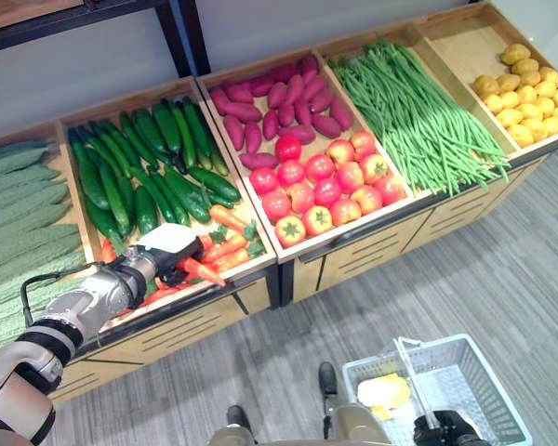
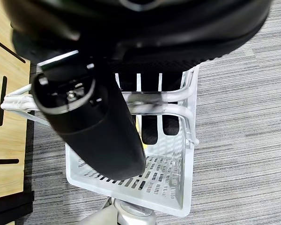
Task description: Get the vegetables into the basket
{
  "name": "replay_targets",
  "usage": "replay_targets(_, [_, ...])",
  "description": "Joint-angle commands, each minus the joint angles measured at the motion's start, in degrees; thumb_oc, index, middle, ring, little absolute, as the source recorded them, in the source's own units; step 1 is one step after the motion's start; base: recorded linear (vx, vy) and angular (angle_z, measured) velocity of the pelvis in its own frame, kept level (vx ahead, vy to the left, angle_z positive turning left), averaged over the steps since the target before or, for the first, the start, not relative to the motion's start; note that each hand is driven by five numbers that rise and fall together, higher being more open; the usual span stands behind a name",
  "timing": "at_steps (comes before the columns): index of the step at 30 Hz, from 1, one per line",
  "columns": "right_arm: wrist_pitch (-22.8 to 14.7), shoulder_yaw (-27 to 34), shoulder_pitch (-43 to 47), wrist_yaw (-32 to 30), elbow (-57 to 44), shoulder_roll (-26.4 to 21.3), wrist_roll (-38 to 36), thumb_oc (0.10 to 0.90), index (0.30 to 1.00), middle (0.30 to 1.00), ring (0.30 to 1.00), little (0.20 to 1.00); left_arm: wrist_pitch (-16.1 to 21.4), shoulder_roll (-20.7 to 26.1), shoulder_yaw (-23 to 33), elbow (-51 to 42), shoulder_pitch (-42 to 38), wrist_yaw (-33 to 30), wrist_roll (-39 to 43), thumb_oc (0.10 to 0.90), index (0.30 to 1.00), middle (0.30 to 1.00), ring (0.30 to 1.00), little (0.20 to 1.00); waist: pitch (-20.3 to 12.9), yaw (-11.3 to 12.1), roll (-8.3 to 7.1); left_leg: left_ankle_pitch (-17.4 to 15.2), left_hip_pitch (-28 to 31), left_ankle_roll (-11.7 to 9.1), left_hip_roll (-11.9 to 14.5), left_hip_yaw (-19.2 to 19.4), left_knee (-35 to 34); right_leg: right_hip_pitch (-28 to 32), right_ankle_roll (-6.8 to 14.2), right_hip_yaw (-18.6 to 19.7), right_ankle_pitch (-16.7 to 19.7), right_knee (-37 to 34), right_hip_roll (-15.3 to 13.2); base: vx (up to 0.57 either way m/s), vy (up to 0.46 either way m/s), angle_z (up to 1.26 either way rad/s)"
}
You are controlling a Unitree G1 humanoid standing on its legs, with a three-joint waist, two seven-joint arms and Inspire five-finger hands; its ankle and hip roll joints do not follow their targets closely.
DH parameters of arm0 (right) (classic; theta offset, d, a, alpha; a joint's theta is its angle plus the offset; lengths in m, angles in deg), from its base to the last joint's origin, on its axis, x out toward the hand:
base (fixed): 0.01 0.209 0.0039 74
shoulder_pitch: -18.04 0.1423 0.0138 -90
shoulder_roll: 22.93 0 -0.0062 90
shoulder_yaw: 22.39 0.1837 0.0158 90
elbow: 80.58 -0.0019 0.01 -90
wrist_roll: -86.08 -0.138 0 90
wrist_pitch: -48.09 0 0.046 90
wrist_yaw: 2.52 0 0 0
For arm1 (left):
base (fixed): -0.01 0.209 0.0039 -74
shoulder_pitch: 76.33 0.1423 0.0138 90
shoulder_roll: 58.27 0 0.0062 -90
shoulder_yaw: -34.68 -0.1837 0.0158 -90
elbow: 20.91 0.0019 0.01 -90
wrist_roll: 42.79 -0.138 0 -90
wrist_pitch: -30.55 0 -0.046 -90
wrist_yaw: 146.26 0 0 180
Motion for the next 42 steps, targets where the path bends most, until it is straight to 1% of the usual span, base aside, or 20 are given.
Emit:
replay_targets(1, [-1.4,-2.0,1.2,-0.2,0.6,-1.8,0.5,0.400,0.300,0.300,0.300,0.300,-3.1,1.6,4.6,2.8,-5.4,-4.8,-3.7,0.400,0.300,0.300,0.300,0.300,0.0,0.7,-0.98,-0.6,0.5,-1.3,-0.1,-2.2,0.1,2.3,6.1,-1.7,-5.4,4.0,-5.0,0.00,0.000,0.00])
replay_targets(3, [-1.5,-2.0,1.4,-0.6,0.6,-1.6,0.5,0.400,0.300,0.300,0.300,0.300,-4.4,1.1,6.3,3.7,-5.8,-7.5,-5.1,0.400,0.300,0.300,0.300,0.300,-0.1,0.8,-1.02,-0.6,0.7,-1.3,-0.1,-2.4,0.1,2.6,6.1,-1.8,-5.5,4.0,-5.1,0.00,0.000,0.00])
replay_targets(4, [-1.7,-2.2,1.2,-0.9,0.2,-1.2,0.6,0.400,0.300,0.300,0.300,0.300,-6.1,0.3,9.1,3.4,-5.7,-10.5,-5.8,0.400,0.300,0.300,0.300,0.300,-0.3,0.9,-1.14,-0.7,0.8,-1.3,-0.2,-2.5,0.1,2.9,6.1,-2.1,-5.5,4.0,-5.2,0.00,0.000,0.00])
replay_targets(6, [-1.9,-2.2,1.2,-1.4,0.2,-0.8,0.6,0.400,0.300,0.300,0.300,0.300,-7.0,-0.6,11.6,3.6,-5.8,-14.1,-6.2,0.400,0.300,0.300,0.300,0.300,-0.5,0.9,-1.27,-0.8,0.9,-1.3,-0.2,-2.7,0.1,3.1,6.1,-2.2,-5.7,4.0,-5.2,0.00,0.000,0.00])
replay_targets(7, [-1.8,-2.3,1.1,-1.5,0.5,-0.3,0.6,0.400,0.300,0.300,0.300,0.300,-8.0,-1.4,14.5,1.3,-5.9,-16.8,-4.8,0.400,0.300,0.300,0.300,0.300,-0.8,1.2,-1.53,-0.9,1.0,-1.3,-0.2,-2.9,0.1,3.4,6.0,-2.3,-5.8,4.0,-5.2,0.00,0.000,0.00])
replay_targets(8, [-1.8,-2.3,1.1,-1.5,0.5,-0.4,0.7,0.400,0.300,0.300,0.300,0.300,-8.2,-1.4,14.9,0.9,-5.6,-16.6,-4.8,0.400,0.300,0.300,0.300,0.300,-0.8,1.1,-1.50,-0.9,1.1,-1.3,-0.2,-2.9,0.1,3.4,6.0,-2.2,-5.8,4.0,-5.2,0.00,0.000,0.00])
replay_targets(10, [-1.4,-2.5,0.8,-1.5,0.7,-0.1,0.6,0.400,0.300,0.300,0.300,0.300,-8.3,-1.1,18.7,-2.3,-4.6,-17.8,-3.2,0.400,0.300,0.300,0.300,0.300,-1.3,1.2,-1.60,-1.0,1.4,-1.3,-0.3,-3.0,0.1,3.9,5.9,-2.5,-5.9,4.0,-5.3,0.02,0.003,0.04])
replay_targets(11, [-1.2,-2.7,0.7,-1.4,0.7,-0.1,0.7,0.400,0.300,0.300,0.300,0.300,-8.2,-0.9,19.3,-2.4,-4.5,-17.9,-2.8,0.400,0.300,0.300,0.300,0.300,-1.4,1.2,-1.64,-1.1,1.5,-1.3,-0.3,-3.0,0.1,4.0,5.9,-2.6,-5.9,3.9,-5.3,0.01,0.001,0.06])
replay_targets(14, [-0.8,-2.7,0.4,-1.2,0.9,0.0,0.8,0.400,0.300,0.300,0.300,0.300,-7.8,0.1,20.3,-5.3,-4.2,-16.9,-1.8,0.400,0.300,0.300,0.300,0.300,-1.8,1.3,-1.66,-1.2,1.6,-1.2,-0.4,-3.2,0.1,4.5,5.9,-2.8,-5.9,3.8,-5.5,0.00,0.007,0.07])
replay_targets(18, [-0.9,-2.9,0.1,-0.8,0.6,0.0,1.0,0.400,0.300,0.300,0.300,0.300,-7.4,1.1,20.4,-5.9,-4.1,-16.5,-1.4,0.400,0.300,0.300,0.300,0.300,-2.1,1.3,-1.84,-1.3,1.8,-1.2,-0.6,-3.3,0.1,4.9,6.0,-2.9,-5.8,3.6,-5.6,0.00,0.003,0.03])
replay_targets(21, [-0.8,-2.9,0.0,-0.8,0.5,0.1,1.1,0.400,0.300,0.300,0.300,0.300,-7.3,0.9,21.2,-6.2,-3.3,-16.2,-0.9,0.400,0.300,0.300,0.300,0.300,-2.1,1.3,-1.84,-1.3,1.8,-1.2,-0.7,-3.4,0.1,4.9,6.0,-3.0,-5.8,3.6,-5.7,0.00,0.000,0.00])
replay_targets(23, [-0.9,-2.8,-0.2,-0.8,0.4,0.3,1.2,0.400,0.300,0.300,0.300,0.300,-7.1,0.0,22.9,-6.4,-1.9,-16.3,0.8,0.400,0.300,0.300,0.300,0.300,-2.2,1.5,-2.02,-1.3,1.9,-1.1,-0.7,-3.4,0.1,5.0,5.9,-2.9,-5.8,3.6,-5.7,0.00,0.000,0.00])
replay_targets(27, [-0.7,-2.7,-0.2,-0.7,0.5,0.4,1.3,0.400,0.300,0.300,0.300,0.300,-6.8,-0.4,24.4,-7.8,-0.5,-15.9,2.1,0.400,0.300,0.300,0.300,0.300,-2.4,1.4,-2.16,-1.3,2.1,-1.1,-0.7,-3.4,0.1,5.2,5.9,-3.0,-5.8,3.6,-5.7,0.00,0.000,0.00])
replay_targets(31, [-0.7,-2.2,-0.4,-0.6,0.5,0.6,1.4,0.400,0.300,0.300,0.300,0.300,-4.6,-3.3,28.6,-14.2,2.7,-15.1,8.8,0.400,0.300,0.300,0.300,0.300,-2.5,1.7,-2.45,-1.4,2.2,-1.1,-0.7,-3.5,0.1,5.4,5.8,-3.0,-5.8,3.5,-5.7,0.00,0.000,0.00])
replay_targets(32, [-0.7,-2.0,-0.5,-0.6,0.4,0.8,1.5,0.400,0.300,0.300,0.300,0.300,-3.3,-4.7,30.1,-17.0,3.9,-14.6,11.9,0.400,0.300,0.300,0.300,0.300,-2.6,1.8,-2.59,-1.4,2.3,-1.1,-0.7,-3.5,0.1,5.5,5.7,-3.1,-5.8,3.5,-5.7,0.00,0.000,0.00])
replay_targets(34, [-0.7,-2.0,-0.6,-0.5,0.2,0.7,1.6,0.400,0.300,0.300,0.300,0.300,-3.2,-5.3,31.1,-17.9,5.1,-14.0,13.2,0.400,0.300,0.300,0.300,0.300,-2.6,1.7,-2.56,-1.4,2.4,-1.1,-0.7,-3.4,0.1,5.5,5.7,-3.0,-5.8,3.6,-5.7,0.00,0.000,0.00])
replay_targets(35, [-0.8,-1.9,-0.7,-0.5,-0.1,1.0,1.8,0.400,0.300,0.300,0.300,0.300,-2.1,-7.5,32.8,-20.4,6.5,-13.7,16.8,0.400,0.300,0.300,0.300,0.300,-2.7,1.8,-2.73,-1.4,2.5,-1.0,-0.6,-3.4,0.1,5.6,5.6,-3.0,-5.8,3.5,-5.7,0.00,0.000,0.00])
replay_targets(39, [-0.7,-1.8,-0.9,-0.2,-0.6,1.3,2.0,0.400,0.300,0.300,0.300,0.300,0.2,-11.6,35.7,-26.3,10.6,-12.6,23.7,0.400,0.300,0.300,0.300,0.300,-2.8,1.8,-2.84,-1.6,2.7,-1.0,-0.5,-3.2,0.1,5.7,5.5,-2.8,-5.8,3.4,-5.7,0.00,0.000,0.00])
replay_targets(42, [-0.7,-1.7,-1.1,0.1,-1.0,1.4,2.0,0.400,0.300,0.300,0.300,0.300,1.0,-13.8,36.2,-29.2,13.4,-11.0,27.7,0.400,0.300,0.300,0.300,0.300,-2.8,1.9,-2.99,-1.7,2.9,-0.9,-0.5,-3.0,0.1,5.7,5.4,-2.7,-5.8,3.5,-5.6,0.00,0.000,0.00])
